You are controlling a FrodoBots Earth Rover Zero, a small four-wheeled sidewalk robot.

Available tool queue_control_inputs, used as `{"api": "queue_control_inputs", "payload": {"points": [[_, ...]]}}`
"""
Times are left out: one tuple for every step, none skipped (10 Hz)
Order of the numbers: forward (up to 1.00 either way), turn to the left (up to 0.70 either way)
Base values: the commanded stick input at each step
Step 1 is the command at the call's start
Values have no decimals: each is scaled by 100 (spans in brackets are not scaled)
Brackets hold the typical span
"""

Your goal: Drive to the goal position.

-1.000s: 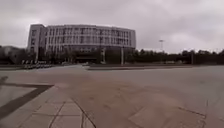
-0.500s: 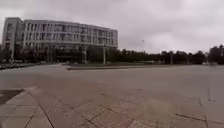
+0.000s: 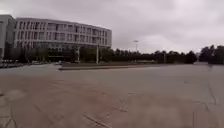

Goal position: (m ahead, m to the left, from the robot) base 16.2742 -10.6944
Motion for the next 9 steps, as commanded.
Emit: {"api": "queue_control_inputs", "payload": {"points": [[70, 0], [70, 0], [70, 0], [70, 0], [70, 0], [70, 0], [70, 0], [70, 0], [70, 0]]}}
